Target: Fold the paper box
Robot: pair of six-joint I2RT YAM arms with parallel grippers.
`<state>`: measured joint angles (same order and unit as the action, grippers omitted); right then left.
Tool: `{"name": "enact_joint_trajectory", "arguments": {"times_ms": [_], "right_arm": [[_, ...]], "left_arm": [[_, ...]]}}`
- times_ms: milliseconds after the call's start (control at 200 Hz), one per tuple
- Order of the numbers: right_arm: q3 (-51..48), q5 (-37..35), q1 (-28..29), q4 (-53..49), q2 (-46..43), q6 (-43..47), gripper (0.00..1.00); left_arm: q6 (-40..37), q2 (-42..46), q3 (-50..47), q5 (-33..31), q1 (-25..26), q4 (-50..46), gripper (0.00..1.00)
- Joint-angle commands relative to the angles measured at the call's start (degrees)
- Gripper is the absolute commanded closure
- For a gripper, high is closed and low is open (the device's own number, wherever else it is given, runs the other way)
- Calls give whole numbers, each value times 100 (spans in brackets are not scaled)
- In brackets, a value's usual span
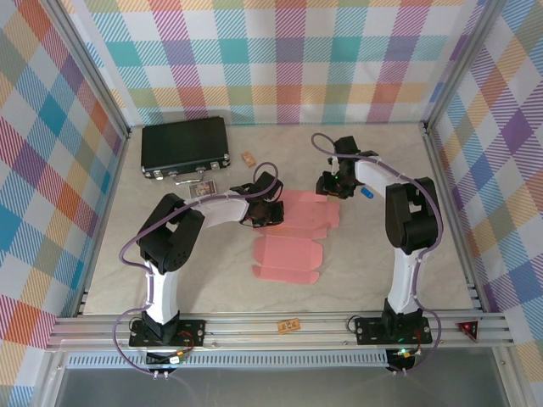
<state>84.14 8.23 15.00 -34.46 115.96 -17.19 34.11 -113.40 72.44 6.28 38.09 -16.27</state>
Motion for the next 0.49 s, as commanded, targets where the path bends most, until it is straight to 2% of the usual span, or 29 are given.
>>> {"name": "enact_joint_trajectory", "arguments": {"times_ms": [0,490], "right_arm": [[205,151,-24,-158,132,60,55],[116,1113,-11,208,-123,197,57]], "left_arm": [[90,-142,-238,-118,76,-312,100],[81,-147,-266,-101,76,-282,100]]}}
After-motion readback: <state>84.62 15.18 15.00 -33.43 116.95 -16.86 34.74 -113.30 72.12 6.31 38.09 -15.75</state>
